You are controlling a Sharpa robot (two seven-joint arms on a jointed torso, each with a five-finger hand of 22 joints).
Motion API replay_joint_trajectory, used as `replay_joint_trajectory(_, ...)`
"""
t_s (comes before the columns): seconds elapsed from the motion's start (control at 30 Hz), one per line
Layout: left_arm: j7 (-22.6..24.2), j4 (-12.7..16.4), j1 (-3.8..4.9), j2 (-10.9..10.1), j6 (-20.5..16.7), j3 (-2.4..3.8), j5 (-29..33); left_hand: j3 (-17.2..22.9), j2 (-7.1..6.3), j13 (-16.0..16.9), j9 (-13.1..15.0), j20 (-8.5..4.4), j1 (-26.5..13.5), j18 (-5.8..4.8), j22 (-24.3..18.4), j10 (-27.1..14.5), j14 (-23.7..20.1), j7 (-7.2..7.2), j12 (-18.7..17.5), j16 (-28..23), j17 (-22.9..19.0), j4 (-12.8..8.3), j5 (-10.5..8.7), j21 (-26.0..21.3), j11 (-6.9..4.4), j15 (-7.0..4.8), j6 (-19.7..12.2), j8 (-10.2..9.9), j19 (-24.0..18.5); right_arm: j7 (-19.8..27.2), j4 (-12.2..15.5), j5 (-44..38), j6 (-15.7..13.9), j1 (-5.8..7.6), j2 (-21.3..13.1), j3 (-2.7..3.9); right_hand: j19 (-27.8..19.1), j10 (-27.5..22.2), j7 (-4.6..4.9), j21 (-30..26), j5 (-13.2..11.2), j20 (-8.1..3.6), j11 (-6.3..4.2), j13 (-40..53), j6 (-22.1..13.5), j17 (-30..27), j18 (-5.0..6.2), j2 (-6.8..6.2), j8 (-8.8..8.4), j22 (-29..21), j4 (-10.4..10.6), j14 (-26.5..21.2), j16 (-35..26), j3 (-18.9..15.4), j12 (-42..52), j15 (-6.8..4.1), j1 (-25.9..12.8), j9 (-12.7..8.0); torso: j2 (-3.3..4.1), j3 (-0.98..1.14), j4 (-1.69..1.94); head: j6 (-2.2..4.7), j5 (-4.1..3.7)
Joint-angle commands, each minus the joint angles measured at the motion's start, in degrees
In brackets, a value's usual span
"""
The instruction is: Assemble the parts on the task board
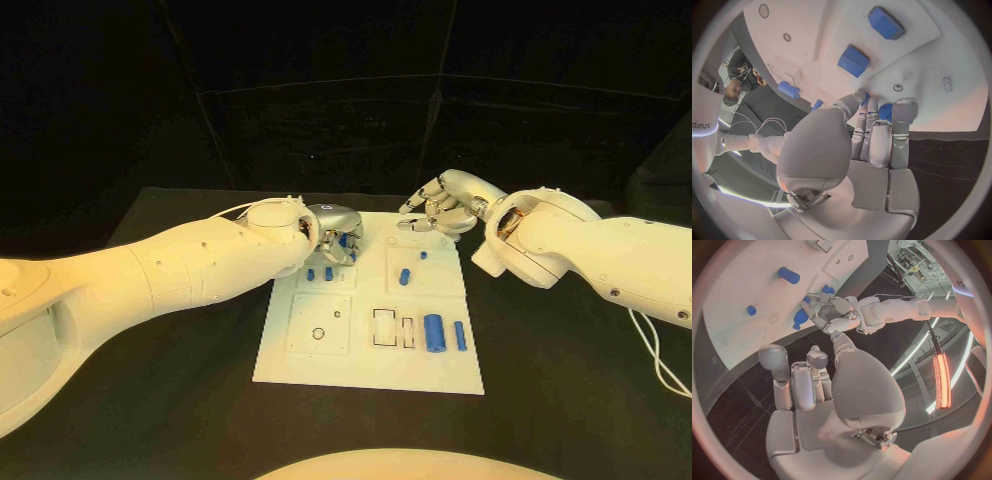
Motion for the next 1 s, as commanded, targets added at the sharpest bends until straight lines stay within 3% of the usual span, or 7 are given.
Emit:
replay_joint_trajectory(0.03,-0.38,-0.27,-0.27,0.07,1.21,-0.18,-0.60,0.83,0.81,-0.34,0.04,-0.26,0.01,-1.00,0.43,0.86,0.42,-0.08,-0.41,0.31,-0.04,-0.30,0.12,0.59,-0.02,-0.41,0.65,-0.44,0.32,0.45,0.13,0.10,0.24,0.10,0.02,0.03,0.19,-0.39,-0.18,-0.36,0.18,-0.26,-0.08,-0.06,-0.41,0.06,1.01,0.53,0.23,-0.04,0.06,2.48,-0.30,-0.19,0.21,-0.24,0.04,-0.03,-0.02,0.02,-0.05,0.03,-0.05)
replay_joint_trajectory(0.3,2.94,2.10,-0.20,-1.99,-4.58,-0.01,-0.56,2.60,0.64,-0.66,0.21,-0.52,-0.16,-1.35,2.74,2.96,0.59,-0.34,-0.93,0.18,-1.12,-1.56,0.15,2.81,-0.42,-0.79,2.56,-0.81,1.24,0.50,0.18,0.09,0.12,0.10,-0.10,0.03,0.19,-0.39,-0.18,-0.36,0.18,-0.26,-0.08,-0.06,-0.41,0.06,1.01,0.53,0.23,-0.04,0.06,2.48,-0.30,-0.19,0.21,-0.24,0.04,-0.03,-0.09,0.00,0.13,0.19,-0.14)
replay_joint_trajectory(0.4,3.93,3.67,-0.06,-3.09,-6.95,0.68,-0.01,3.09,0.50,-0.84,0.20,-0.59,-0.47,-1.42,3.16,3.36,0.72,-0.34,-1.37,0.22,-1.23,-1.85,0.15,3.19,-0.45,-0.84,2.93,-1.11,1.41,0.52,0.14,0.07,0.08,0.10,-0.09,0.03,0.19,-0.39,-0.18,-0.36,0.18,-0.26,-0.08,-0.06,-0.41,0.06,1.01,0.53,0.23,-0.04,0.06,2.48,-0.30,-0.19,0.21,-0.24,0.04,-0.03,-0.06,-0.04,0.15,0.33,-0.13)
replay_joint_trajectory(0.47,4.11,4.24,-0.03,-3.47,-7.52,1.14,0.36,3.18,0.45,-0.89,0.19,-0.61,-0.56,-1.42,3.21,3.41,0.73,-0.34,-1.49,0.21,-1.28,-1.90,0.15,3.23,-0.44,-0.84,2.98,-1.19,1.42,0.53,0.11,0.07,0.08,0.10,-0.08,0.03,0.19,-0.39,-0.18,-0.36,0.18,-0.26,-0.08,-0.06,-0.41,0.06,1.01,0.53,0.23,-0.04,0.06,2.48,-0.30,-0.19,0.21,-0.24,0.04,-0.03,-0.06,-0.04,0.12,0.36,-0.04)
replay_joint_trajectory(0.77,4.11,4.24,-0.03,-3.47,-7.52,1.14,0.36,3.18,0.45,-0.89,0.19,-0.61,-0.56,-1.42,3.21,3.41,0.73,-0.34,-1.49,0.21,-1.28,-1.90,0.15,3.23,-0.44,-0.84,2.98,-1.19,1.42,0.53,0.11,0.07,0.08,0.10,-0.08,0.03,0.19,-0.39,-0.18,-0.36,0.18,-0.26,-0.08,-0.06,-0.41,0.06,1.01,0.53,0.23,-0.04,0.06,2.48,-0.30,-0.19,0.21,-0.24,0.04,-0.03,-0.06,-0.04,0.12,0.36,-0.04)
replay_joint_trajectory(0.9,3.68,6.94,0.00,-6.63,-6.83,2.98,1.72,3.92,0.09,-1.33,0.10,-0.58,-1.28,-1.47,3.53,3.57,0.77,-0.18,-2.65,0.11,-1.75,-2.29,0.15,3.42,-0.27,-0.74,3.06,-2.06,1.41,0.54,0.05,0.06,0.13,0.10,-0.19,0.03,0.19,-0.39,-0.18,-0.36,0.18,-0.26,-0.08,-0.06,-0.41,0.06,1.01,0.53,0.23,-0.04,0.06,2.48,-0.30,-0.19,0.21,-0.24,0.04,-0.03,-0.08,-0.04,0.12,0.67,0.56)
replay_joint_trajectory(1.0,3.23,8.12,0.02,-8.48,-5.63,3.68,2.27,3.95,0.00,-1.36,0.11,-0.56,-1.42,-1.49,3.65,3.65,0.77,-0.18,-2.77,0.09,-1.82,-2.32,0.15,3.53,-0.26,-0.73,3.11,-2.15,1.44,0.52,0.04,0.06,0.16,0.10,-0.28,0.02,0.19,-0.39,-0.18,-0.36,0.18,-0.26,-0.08,-0.06,-0.41,0.06,1.01,0.53,0.23,-0.04,0.06,2.48,-0.30,-0.19,0.21,-0.24,0.04,-0.03,-0.07,0.01,0.14,0.68,0.52)
